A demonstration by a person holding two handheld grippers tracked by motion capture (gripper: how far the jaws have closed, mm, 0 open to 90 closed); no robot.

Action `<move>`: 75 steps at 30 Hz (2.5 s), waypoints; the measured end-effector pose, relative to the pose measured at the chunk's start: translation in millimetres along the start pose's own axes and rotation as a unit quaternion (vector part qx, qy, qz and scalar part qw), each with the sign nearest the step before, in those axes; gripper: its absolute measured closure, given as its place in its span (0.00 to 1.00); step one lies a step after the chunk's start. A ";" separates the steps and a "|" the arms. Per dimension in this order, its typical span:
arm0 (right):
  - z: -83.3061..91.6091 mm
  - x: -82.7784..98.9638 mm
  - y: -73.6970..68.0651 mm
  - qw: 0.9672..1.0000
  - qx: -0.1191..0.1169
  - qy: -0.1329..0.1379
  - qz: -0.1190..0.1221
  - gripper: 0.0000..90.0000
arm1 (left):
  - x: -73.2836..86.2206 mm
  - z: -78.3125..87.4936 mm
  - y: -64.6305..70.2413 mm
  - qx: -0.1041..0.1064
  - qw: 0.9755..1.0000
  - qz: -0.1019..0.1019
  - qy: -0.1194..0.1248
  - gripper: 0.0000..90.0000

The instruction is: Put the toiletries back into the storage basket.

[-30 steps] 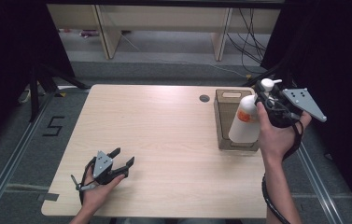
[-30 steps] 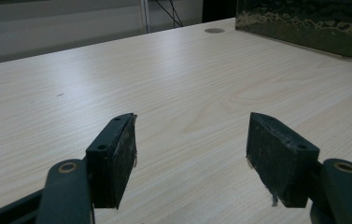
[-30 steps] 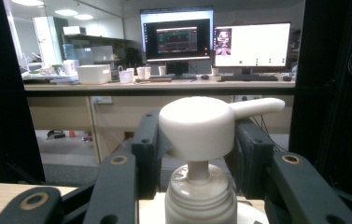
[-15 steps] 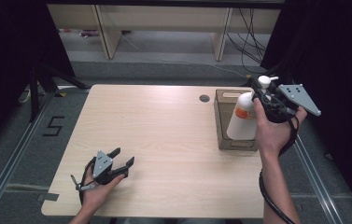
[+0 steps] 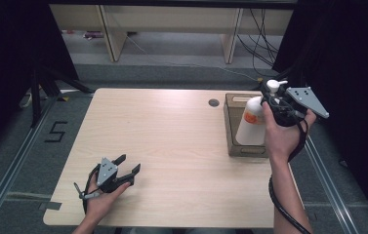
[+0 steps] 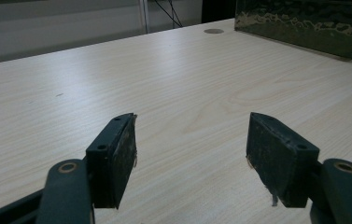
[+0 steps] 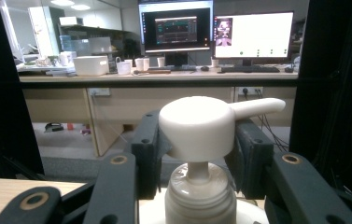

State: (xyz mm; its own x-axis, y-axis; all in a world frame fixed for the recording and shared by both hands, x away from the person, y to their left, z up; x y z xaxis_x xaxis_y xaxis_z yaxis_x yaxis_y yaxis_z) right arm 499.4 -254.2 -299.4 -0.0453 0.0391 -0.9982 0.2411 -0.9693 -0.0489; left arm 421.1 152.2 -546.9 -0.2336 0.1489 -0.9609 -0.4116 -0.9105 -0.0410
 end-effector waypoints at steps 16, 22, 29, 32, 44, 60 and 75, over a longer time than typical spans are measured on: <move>-9.0 7.3 -1.8 1.000 -0.003 -0.012 -0.003 0.66 | -0.1 -0.1 0.0 0.001 1.000 0.001 0.001 0.36; -10.8 10.1 -2.3 1.000 -0.004 -0.018 -0.005 0.66 | -0.2 0.1 0.1 0.001 1.000 0.001 0.002 0.36; -11.7 12.3 -0.3 1.000 -0.002 -0.019 -0.006 0.66 | -0.1 0.1 0.4 0.002 1.000 0.000 0.000 0.36; -11.5 14.2 -0.4 1.000 -0.004 -0.023 -0.009 0.66 | 0.0 0.1 0.4 0.002 1.000 0.000 0.000 0.36; -12.5 24.9 3.0 0.999 0.000 -0.033 -0.008 0.66 | 0.0 0.1 0.7 0.002 1.000 0.002 0.000 0.36; -10.6 54.5 5.2 0.998 0.001 -0.058 -0.012 0.66 | -0.1 0.1 0.9 0.003 1.000 0.000 0.001 0.36; -9.8 72.4 6.1 0.997 0.003 -0.076 -0.008 0.66 | 0.0 0.1 1.3 0.003 1.000 -0.002 0.000 0.36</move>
State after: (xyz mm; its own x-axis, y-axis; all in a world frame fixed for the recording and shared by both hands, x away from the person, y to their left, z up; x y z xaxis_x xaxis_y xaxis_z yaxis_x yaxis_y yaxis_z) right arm 507.0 -254.9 -372.3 -0.1950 0.0186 -0.9806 0.2341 -0.9700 -0.0649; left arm 420.4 151.0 -546.9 -0.2323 0.1517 -0.9607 -0.4167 -0.9080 -0.0426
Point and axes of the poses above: each handheld gripper's, and its own axes: z roughly backward along the jaws, x roughly out of its underside, y roughly to its right, the point moved 9 cm from there along -z, roughly forward along the jaws, and after that the axes turned 7 degrees about -x, right-handed, at the moved point
